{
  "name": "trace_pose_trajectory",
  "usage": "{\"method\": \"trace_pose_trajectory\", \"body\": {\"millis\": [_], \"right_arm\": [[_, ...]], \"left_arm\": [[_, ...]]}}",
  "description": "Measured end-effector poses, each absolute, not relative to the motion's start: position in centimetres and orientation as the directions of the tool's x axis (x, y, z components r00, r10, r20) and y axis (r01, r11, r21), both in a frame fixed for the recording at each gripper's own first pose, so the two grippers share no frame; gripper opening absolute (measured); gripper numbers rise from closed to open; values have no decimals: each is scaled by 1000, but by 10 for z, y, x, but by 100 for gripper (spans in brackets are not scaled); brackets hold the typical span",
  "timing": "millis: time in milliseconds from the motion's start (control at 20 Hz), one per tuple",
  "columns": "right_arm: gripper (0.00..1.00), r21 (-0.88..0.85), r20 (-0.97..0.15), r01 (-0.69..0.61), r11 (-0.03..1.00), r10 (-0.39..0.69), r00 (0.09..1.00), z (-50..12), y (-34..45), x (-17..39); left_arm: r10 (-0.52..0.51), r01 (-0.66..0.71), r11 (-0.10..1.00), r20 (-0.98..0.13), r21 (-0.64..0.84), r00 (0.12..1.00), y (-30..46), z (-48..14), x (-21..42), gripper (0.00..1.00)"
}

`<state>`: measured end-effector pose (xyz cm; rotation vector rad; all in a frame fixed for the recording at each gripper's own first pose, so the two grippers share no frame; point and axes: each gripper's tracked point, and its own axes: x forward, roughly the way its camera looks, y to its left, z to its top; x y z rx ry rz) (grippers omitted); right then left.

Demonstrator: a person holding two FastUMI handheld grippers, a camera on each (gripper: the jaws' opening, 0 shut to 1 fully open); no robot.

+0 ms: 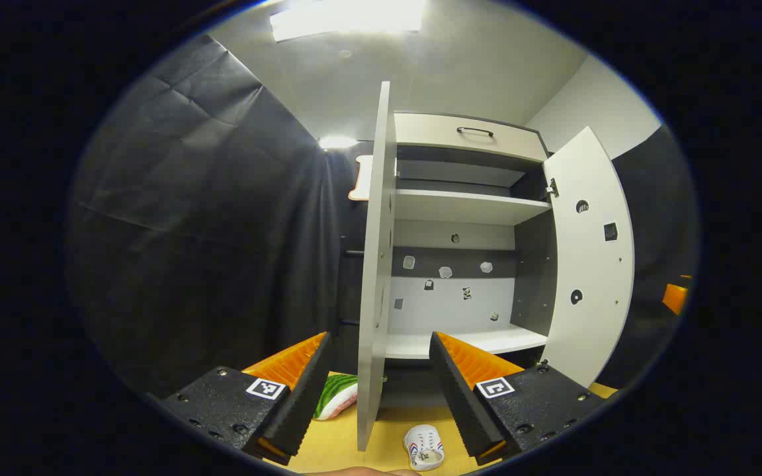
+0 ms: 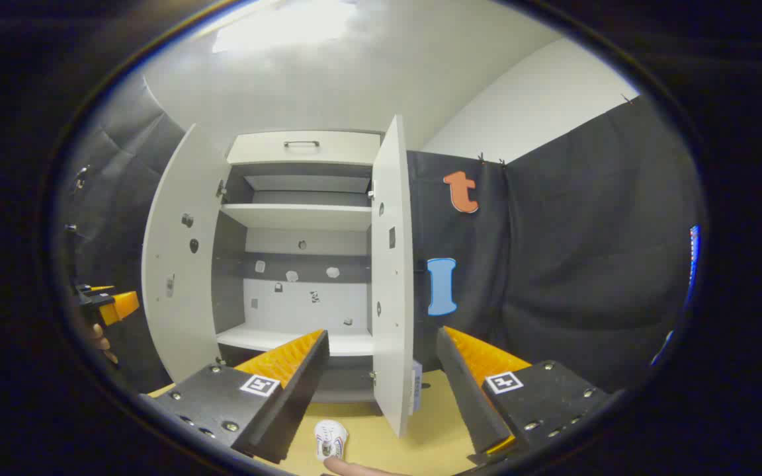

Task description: Grab one shoe with the right hand and put it into the shoe cabinet, grab the other shoe with the left hand and put it into the shoe cabinet; then close the right door with the right hand and the left door with the left hand.

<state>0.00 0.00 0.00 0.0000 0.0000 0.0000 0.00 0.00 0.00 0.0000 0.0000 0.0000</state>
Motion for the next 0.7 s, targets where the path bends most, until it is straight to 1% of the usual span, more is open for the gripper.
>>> {"method": "trace_pose_trajectory", "body": {"millis": [100, 200, 400, 700], "right_arm": [[97, 34, -21, -57, 998, 58, 998, -7, 14, -2], [96, 54, -34, -77, 996, 79, 996, -13, 16, 1], [97, 38, -54, -82, 996, 84, 995, -22, 19, 4], [96, 16, -35, -68, 998, 68, 997, -28, 22, 6]], "left_arm": [[-21, 21, 1000, -4, -16, 1000, -3, -2, -2, 89], [-27, 27, 999, -5, -32, 1000, -3, -4, -3, 89], [-57, 56, 998, -12, -38, 998, -10, -8, -7, 89], [-75, 74, 997, -12, -35, 997, -13, -9, -11, 89]]}}
